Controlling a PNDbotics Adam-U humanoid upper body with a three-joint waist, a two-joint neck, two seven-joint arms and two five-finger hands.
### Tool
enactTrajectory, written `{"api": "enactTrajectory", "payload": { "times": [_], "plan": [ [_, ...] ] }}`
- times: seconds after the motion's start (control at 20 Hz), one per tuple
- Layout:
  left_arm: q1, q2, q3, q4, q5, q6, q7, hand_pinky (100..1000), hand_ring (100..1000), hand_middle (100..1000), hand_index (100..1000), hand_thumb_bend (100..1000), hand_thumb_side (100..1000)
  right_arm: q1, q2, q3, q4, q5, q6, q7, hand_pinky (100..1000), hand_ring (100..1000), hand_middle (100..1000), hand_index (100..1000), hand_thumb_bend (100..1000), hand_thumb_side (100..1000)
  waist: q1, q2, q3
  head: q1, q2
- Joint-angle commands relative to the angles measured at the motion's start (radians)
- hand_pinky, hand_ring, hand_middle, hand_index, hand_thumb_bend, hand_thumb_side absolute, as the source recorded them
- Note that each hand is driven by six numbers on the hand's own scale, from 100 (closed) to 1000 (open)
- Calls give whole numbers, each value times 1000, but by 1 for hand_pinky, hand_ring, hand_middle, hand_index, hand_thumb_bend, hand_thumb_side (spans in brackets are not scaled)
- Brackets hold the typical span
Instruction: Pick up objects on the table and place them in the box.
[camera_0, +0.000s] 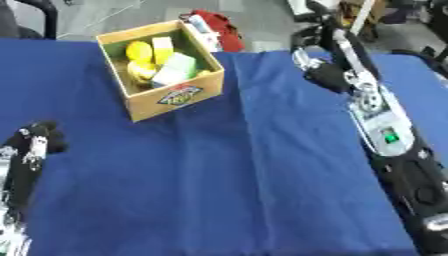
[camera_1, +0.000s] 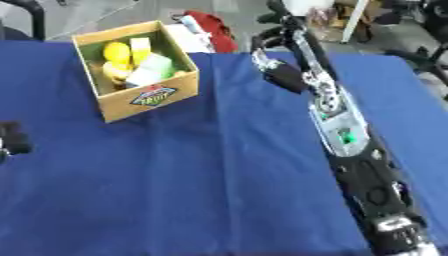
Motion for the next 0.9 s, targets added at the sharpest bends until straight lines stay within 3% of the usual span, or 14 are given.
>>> {"api": "enactTrajectory", "payload": {
  "times": [0.05,0.5,0.9],
  "plan": [
    [1,14,10,-15,-5,-3,10,644,570,562,728,100,732,44,29,-22,-68,-57,-6,29,662,648,729,957,100,470,15,-24,-4,28,8],
    [14,7,9,-11,2,-6,15,641,562,556,727,100,741,180,88,-38,-67,-133,23,24,643,624,690,944,100,447,21,-15,-5,51,8],
    [13,4,8,-11,7,-8,20,640,561,554,726,100,742,194,100,-31,-63,-116,35,16,641,619,683,942,100,455,26,-3,-9,63,8]
  ]
}}
